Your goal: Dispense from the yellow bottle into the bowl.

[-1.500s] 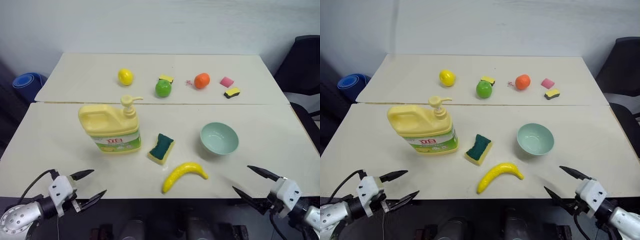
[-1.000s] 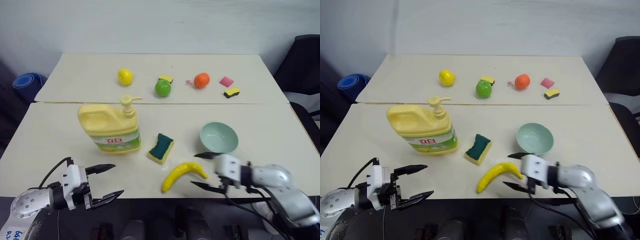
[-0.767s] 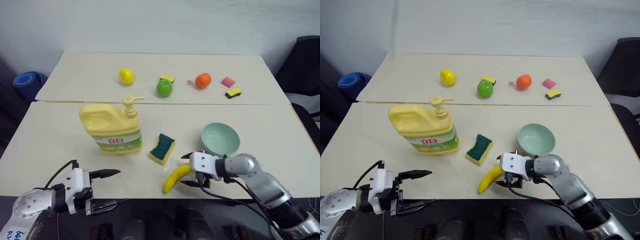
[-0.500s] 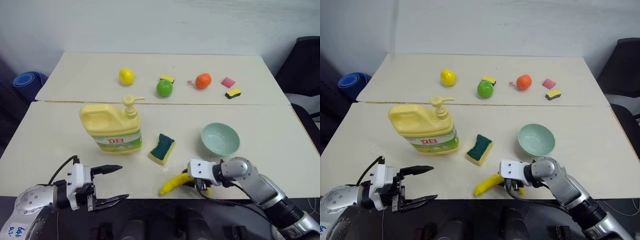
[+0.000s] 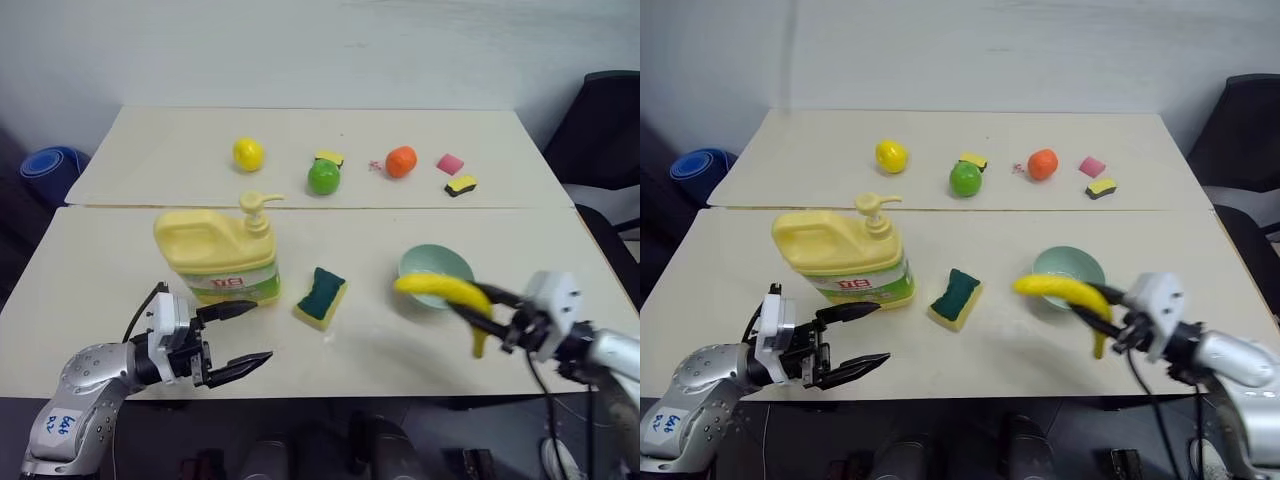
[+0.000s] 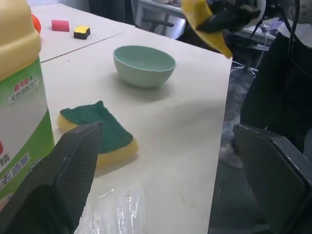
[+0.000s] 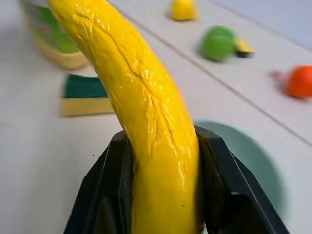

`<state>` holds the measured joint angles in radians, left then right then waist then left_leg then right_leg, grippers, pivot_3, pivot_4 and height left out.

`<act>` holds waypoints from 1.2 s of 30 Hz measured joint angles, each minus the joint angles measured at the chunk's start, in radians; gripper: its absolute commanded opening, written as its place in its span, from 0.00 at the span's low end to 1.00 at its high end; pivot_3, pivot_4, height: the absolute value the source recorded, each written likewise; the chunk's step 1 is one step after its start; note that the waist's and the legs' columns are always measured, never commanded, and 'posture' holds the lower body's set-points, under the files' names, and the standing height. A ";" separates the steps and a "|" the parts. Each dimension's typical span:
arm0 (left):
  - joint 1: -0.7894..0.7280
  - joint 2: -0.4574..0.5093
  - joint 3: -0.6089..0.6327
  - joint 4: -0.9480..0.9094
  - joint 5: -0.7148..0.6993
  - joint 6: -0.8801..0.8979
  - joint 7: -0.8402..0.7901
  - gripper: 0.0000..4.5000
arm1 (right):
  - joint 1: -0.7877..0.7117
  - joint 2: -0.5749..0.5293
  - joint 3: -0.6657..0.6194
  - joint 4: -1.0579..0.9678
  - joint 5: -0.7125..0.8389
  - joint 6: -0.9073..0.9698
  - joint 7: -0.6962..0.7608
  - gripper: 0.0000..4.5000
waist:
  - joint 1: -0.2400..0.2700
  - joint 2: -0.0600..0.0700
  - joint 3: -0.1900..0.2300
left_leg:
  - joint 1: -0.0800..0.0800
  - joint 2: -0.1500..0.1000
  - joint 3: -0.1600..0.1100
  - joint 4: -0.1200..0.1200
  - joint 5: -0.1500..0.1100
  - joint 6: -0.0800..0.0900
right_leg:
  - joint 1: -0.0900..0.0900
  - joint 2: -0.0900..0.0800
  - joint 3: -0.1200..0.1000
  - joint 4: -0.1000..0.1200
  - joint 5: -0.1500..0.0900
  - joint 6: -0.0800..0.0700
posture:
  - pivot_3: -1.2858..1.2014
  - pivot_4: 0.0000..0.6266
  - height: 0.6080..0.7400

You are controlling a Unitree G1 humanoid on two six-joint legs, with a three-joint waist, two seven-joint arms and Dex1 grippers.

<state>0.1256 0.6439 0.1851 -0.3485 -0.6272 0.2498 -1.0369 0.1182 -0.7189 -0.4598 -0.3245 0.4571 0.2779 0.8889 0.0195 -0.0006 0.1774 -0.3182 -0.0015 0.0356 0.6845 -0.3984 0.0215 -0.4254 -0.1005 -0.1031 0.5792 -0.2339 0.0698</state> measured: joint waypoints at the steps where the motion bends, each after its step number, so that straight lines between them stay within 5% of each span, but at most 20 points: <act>1: -0.001 -0.001 0.000 0.001 0.000 0.000 -0.001 1.00 | -0.022 -0.024 -0.040 0.097 -0.027 -0.011 -0.032 0.30 | 0.001 0.000 0.000 | 0.000 0.000 0.001 0.000 0.000 0.000 | 0.000 0.000 0.001 0.000 0.000 0.000 | 0.52 0.24 1.00; 7: 0.000 -0.005 -0.005 0.006 0.003 -0.007 -0.002 1.00 | -0.184 -0.126 -0.013 0.706 -0.249 -0.238 -0.132 0.30 | 0.000 0.001 0.000 | 0.000 0.000 0.003 0.000 0.001 0.001 | -0.001 0.001 0.002 0.001 -0.001 -0.001 | 0.52 0.24 1.00; 15: 0.044 -0.005 0.018 0.013 0.009 -0.055 -0.016 1.00 | -0.403 -0.135 0.133 1.100 -0.362 -0.367 -0.151 0.91 | -0.023 0.006 0.000 | 0.000 0.000 0.004 0.000 0.002 -0.001 | -0.001 0.001 0.003 0.004 -0.001 -0.001 | 0.52 0.24 1.00; 16: 0.047 -0.005 0.032 0.019 0.008 -0.061 -0.016 1.00 | -0.420 -0.144 0.133 1.103 -0.352 -0.375 -0.134 0.99 | -0.023 0.006 0.000 | 0.000 0.000 0.004 0.000 0.002 -0.001 | -0.001 0.001 0.003 0.003 -0.001 -0.001 | 0.52 0.24 1.00; 19: 0.052 -0.004 0.069 0.048 0.008 -0.079 -0.016 1.00 | -0.433 -0.182 0.116 1.062 -0.306 -0.377 -0.076 0.99 | -0.021 0.007 -0.001 | 0.000 0.000 0.004 0.000 0.002 -0.001 | -0.001 0.001 0.002 0.003 -0.001 -0.001 | 0.52 0.24 1.00; 22: 0.102 -0.003 0.108 0.059 0.009 -0.090 -0.014 1.00 | -0.392 -0.190 0.118 0.742 -0.170 -0.224 0.062 0.99 | -0.023 0.008 -0.001 | 0.000 0.002 0.003 0.000 0.002 -0.001 | -0.001 0.002 0.002 0.004 -0.001 -0.001 | 0.52 0.24 1.00; 25: 0.145 -0.007 0.132 0.060 0.008 -0.099 -0.010 1.00 | -0.373 -0.183 0.254 0.382 -0.062 -0.041 0.163 0.99 | -0.023 0.007 -0.002 | 0.001 0.005 0.001 0.000 0.001 -0.003 | -0.001 0.004 0.001 0.003 -0.001 -0.002 | 0.52 0.24 1.00; 29: 0.207 -0.011 0.155 0.075 0.012 -0.120 -0.014 1.00 | -0.473 -0.015 0.521 0.167 -0.077 0.145 0.105 0.99 | -0.022 0.005 -0.002 | 0.000 0.005 0.001 0.000 0.000 -0.005 | -0.004 0.003 0.001 0.003 -0.002 -0.004 | 0.52 0.24 1.00; 36: 0.231 -0.012 0.167 0.079 0.016 -0.128 0.000 1.00 | -0.582 0.221 0.835 0.184 -0.298 0.252 -0.071 0.99 | -0.002 0.003 -0.003 | -0.003 0.001 -0.001 0.000 0.000 -0.003 | -0.005 -0.001 -0.001 0.005 -0.002 -0.005 | 0.52 0.24 1.00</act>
<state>0.3562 0.6320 0.3525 -0.2698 -0.6108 0.1215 -1.0370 -0.4641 -0.4977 0.3755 -0.1406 0.1594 0.5301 0.8175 0.0177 0.0026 0.1740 -0.3207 -0.0002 0.0348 0.6845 -0.3989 0.0185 -0.4306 -0.1013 -0.1043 0.5837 -0.2364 0.0652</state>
